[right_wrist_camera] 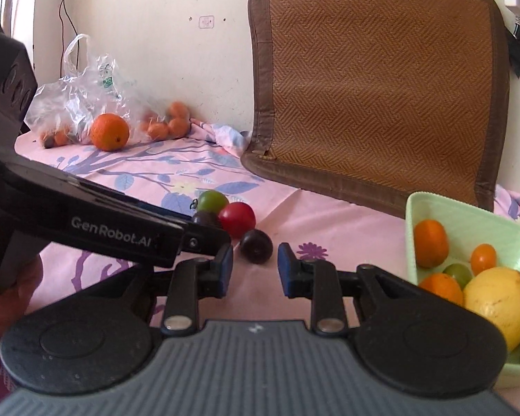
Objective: Organize fruits
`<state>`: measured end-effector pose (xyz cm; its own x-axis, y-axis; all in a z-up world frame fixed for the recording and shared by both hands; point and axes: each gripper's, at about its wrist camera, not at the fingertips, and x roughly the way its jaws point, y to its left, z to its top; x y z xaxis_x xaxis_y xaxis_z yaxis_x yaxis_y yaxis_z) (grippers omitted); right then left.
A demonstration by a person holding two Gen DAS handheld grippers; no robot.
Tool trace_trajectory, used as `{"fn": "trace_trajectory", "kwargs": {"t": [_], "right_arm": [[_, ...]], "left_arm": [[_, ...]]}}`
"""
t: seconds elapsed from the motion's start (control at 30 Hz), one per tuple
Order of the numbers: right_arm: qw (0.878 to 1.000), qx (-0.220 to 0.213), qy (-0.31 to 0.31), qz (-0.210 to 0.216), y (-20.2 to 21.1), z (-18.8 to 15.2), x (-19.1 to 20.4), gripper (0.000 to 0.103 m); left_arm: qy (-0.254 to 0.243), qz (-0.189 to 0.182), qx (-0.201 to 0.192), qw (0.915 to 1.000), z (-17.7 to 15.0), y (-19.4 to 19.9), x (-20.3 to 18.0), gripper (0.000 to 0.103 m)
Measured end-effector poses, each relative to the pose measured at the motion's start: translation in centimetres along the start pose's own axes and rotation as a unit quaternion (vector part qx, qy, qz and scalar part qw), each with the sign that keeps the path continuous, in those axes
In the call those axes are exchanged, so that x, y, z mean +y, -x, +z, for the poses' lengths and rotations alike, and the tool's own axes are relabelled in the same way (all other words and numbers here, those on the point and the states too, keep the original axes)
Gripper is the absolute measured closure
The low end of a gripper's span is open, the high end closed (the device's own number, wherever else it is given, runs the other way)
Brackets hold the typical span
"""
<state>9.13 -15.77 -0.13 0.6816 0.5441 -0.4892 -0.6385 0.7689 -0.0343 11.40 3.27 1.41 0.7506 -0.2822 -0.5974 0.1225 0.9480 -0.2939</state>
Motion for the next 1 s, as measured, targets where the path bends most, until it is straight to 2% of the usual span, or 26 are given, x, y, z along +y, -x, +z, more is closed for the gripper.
{"fn": "trace_trajectory", "kwargs": {"t": [0.07, 0.37, 0.43, 0.57, 0.8, 0.9, 1.0], "right_arm": [[1.000, 0.003, 0.004, 0.002, -0.4, 0.2, 0.1, 0.072], [0.999, 0.036, -0.025, 0.017, -2.3, 0.8, -0.9, 0.072], [0.999, 0.038, -0.026, 0.021, -2.4, 0.7, -0.8, 0.078], [0.999, 0.020, -0.038, 0.022, -0.8, 0.3, -0.5, 0.078], [0.998, -0.017, -0.061, 0.008, 4.2, -1.0, -0.9, 0.078], [0.997, -0.047, -0.066, -0.014, 6.6, -1.6, -1.7, 0.078], [0.993, -0.079, -0.073, -0.054, 8.8, -2.1, -3.0, 0.078]], "left_arm": [[0.011, -0.008, 0.001, 0.9999, 0.1, 0.0, 0.5, 0.075], [0.034, -0.022, -0.009, 0.9992, -0.5, 2.1, 1.2, 0.075], [0.034, -0.019, -0.008, 0.9992, -0.7, 2.3, 1.2, 0.075], [0.037, -0.023, -0.005, 0.9990, -1.0, 2.8, 0.9, 0.075], [0.012, -0.054, -0.014, 0.9983, -1.0, 4.6, -1.8, 0.075], [0.000, -0.074, -0.018, 0.9971, -0.6, 4.9, -3.4, 0.075], [-0.011, -0.093, -0.021, 0.9954, 0.1, 4.7, -5.2, 0.075]]}}
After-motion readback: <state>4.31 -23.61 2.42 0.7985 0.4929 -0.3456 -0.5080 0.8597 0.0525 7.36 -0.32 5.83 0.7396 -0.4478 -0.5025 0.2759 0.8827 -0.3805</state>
